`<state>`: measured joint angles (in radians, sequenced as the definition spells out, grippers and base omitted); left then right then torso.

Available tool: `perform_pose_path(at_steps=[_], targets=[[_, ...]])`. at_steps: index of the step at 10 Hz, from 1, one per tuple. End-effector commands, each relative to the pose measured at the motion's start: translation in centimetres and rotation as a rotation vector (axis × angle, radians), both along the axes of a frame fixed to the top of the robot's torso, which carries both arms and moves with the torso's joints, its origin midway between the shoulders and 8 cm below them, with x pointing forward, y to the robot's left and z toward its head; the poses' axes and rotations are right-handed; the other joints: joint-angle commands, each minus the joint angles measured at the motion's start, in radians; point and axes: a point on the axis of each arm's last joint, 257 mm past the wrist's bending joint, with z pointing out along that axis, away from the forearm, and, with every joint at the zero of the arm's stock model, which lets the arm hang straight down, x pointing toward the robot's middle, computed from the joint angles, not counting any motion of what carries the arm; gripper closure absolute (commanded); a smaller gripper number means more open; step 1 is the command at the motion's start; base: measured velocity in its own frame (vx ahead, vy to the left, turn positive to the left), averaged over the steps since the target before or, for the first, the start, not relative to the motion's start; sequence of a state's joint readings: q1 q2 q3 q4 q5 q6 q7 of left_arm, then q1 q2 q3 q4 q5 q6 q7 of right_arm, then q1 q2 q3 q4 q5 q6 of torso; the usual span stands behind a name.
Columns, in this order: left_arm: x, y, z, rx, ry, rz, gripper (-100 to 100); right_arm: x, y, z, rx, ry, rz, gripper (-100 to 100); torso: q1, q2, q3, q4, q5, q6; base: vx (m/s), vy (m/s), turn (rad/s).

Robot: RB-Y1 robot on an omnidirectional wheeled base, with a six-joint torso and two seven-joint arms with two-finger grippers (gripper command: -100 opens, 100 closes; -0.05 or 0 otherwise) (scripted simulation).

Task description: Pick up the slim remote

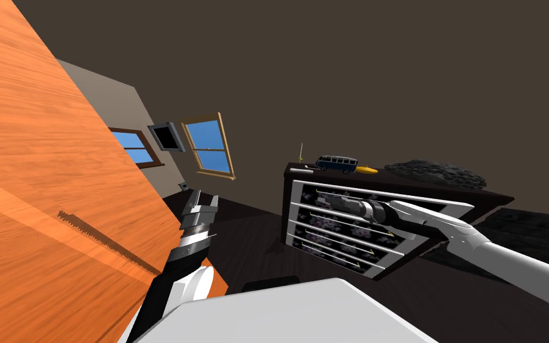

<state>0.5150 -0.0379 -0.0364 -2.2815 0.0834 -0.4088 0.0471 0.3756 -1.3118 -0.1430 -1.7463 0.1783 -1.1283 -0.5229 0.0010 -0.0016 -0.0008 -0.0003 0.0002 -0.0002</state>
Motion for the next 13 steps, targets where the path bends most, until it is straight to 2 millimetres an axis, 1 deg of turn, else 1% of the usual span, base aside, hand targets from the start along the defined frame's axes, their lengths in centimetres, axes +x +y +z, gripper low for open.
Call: perform_pose_path(at_steps=[1, 2, 3, 6, 7, 9, 10, 12, 13], targets=[[0.0, 0.0, 0.0, 0.000, 0.000, 0.000, 0, 0.1, -0.5, 0.1, -0.051, 0.010, 0.013, -100, 0.000, 0.000, 0.000, 0.000, 0.000, 0.000, 0.015, 0.016, 0.026], [0.0, 0.0, 0.0, 0.000, 0.000, 0.000, 0, 0.1, -0.5, 0.1, -0.079, 0.014, 0.024, -100, 0.000, 0.000, 0.000, 0.000, 0.000, 0.000, 0.009, 0.007, -0.002], [0.0, 0.0, 0.0, 0.000, 0.000, 0.000, 0, 0.4, -1.7, 0.1, -0.120, 0.024, 0.020, -100, 0.000, 0.000, 0.000, 0.000, 0.000, 0.000, 0.015, 0.007, 0.046], [0.0, 0.0, 0.0, 0.000, 0.000, 0.000, 0, 0.4, -1.6, 0.4, -0.184, 0.032, 0.044, -100, 0.000, 0.000, 0.000, 0.000, 0.000, 0.000, 0.009, 0.005, 0.011], [0.0, 0.0, 0.0, 0.000, 0.000, 0.000, 0, 0.8, -2.7, 0.5, -0.234, 0.042, 0.041, -100, -0.001, 0.000, 0.000, 0.000, 0.000, 0.000, 0.019, 0.002, 0.058], [0.0, 0.0, 0.0, 0.000, 0.000, 0.000, 0, 0.9, -2.6, 0.7, -0.284, 0.047, 0.059, -100, -0.001, -0.001, 0.000, 0.000, 0.000, 0.000, 0.017, 0.002, 0.017], [0.0, 0.0, 0.0, 0.000, 0.000, 0.000, 0, 1.2, -3.7, 1.0, -0.328, 0.054, 0.052, -100, -0.001, 0.000, 0.000, 0.000, 0.000, 0.000, 0.026, 0.003, 0.068], [0.0, 0.0, 0.0, 0.000, 0.000, 0.000, 0, 1.4, -3.6, 1.3, -0.383, 0.060, 0.073, -100, -0.001, -0.001, -0.001, 0.000, 0.000, 0.000, 0.020, -0.002, 0.015], [0.0, 0.0, 0.0, 0.000, 0.000, 0.000, 0, 1.7, -4.6, 1.6, -0.424, 0.065, 0.063, -100, -0.001, 0.000, 0.000, 0.000, 0.000, 0.000, 0.028, -0.005, 0.062]])
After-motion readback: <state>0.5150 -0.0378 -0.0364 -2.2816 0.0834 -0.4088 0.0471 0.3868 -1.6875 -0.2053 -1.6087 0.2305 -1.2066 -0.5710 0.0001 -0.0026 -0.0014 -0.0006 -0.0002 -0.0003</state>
